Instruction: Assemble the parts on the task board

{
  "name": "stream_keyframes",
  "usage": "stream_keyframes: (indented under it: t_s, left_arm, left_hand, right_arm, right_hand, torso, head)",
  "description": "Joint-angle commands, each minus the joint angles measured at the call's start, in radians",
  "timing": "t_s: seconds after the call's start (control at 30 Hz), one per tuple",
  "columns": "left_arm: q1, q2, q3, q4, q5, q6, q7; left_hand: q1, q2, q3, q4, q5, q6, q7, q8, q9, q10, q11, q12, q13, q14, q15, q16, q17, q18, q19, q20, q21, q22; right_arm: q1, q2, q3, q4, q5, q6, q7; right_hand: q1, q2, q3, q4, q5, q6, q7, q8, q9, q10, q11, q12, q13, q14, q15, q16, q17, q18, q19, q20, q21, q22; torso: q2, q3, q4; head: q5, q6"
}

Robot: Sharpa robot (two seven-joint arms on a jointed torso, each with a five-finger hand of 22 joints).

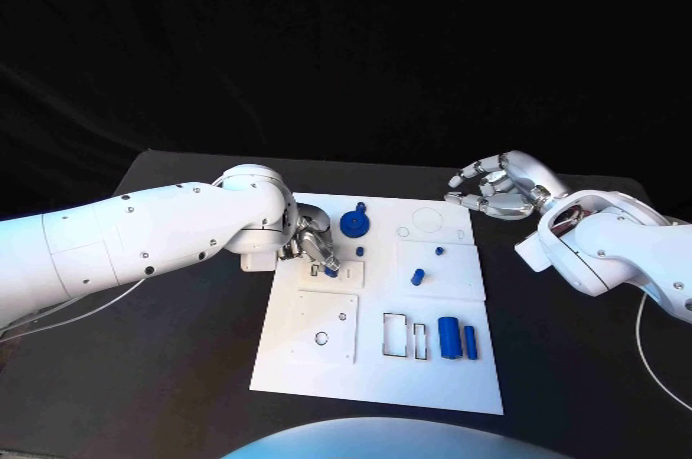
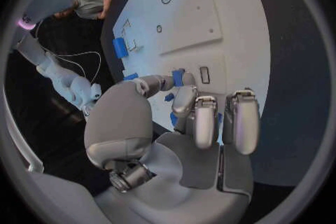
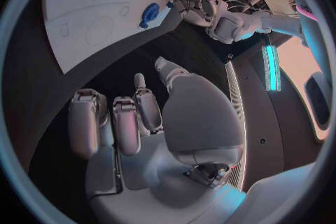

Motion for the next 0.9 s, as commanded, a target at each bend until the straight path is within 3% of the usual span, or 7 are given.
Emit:
stream_keyframes:
  t_s: [0.03,0.9]
  left_arm:
    - [-0.005,0.007,-0.005,-0.001,0.012,0.031,-0.008]
    - [-0.005,0.030,-0.018,-0.029,0.032,0.084,-0.009]
  left_hand:
    - [0.002,0.018,0.140,-0.145,-0.006,0.073,-0.067,0.003,-0.001,0.005,-0.003,-0.005,-0.001,0.108,-0.007,0.003,0.263,-0.006,0.044,-0.007,0.004,0.115]
    - [-0.013,0.049,0.116,-0.138,-0.020,0.090,-0.071,-0.001,-0.002,0.009,-0.006,-0.009,-0.005,0.108,-0.009,0.003,0.263,-0.008,0.047,-0.009,0.007,0.124]
  right_arm:
    - [-0.001,0.000,0.000,0.001,-0.007,0.010,0.001]
    - [-0.001,-0.002,0.000,0.002,-0.007,0.008,0.002]
  right_hand:
    - [0.007,0.000,-0.005,0.000,0.004,0.003,0.000,0.004,0.001,-0.002,0.000,-0.002,0.025,0.080,0.002,-0.005,0.154,0.003,-0.005,-0.003,-0.006,0.055]
    - [0.011,0.000,-0.009,0.002,0.005,0.004,-0.001,0.005,0.001,-0.001,-0.001,-0.001,0.025,0.080,0.001,-0.005,0.153,0.003,-0.006,-0.003,-0.008,0.053]
  torso:
    - [0.000,0.0001,-0.0007]
    - [0.000,0.0002,-0.0003]
  head:
    - [0.000,0.000]
    - [-0.004,-0.007]
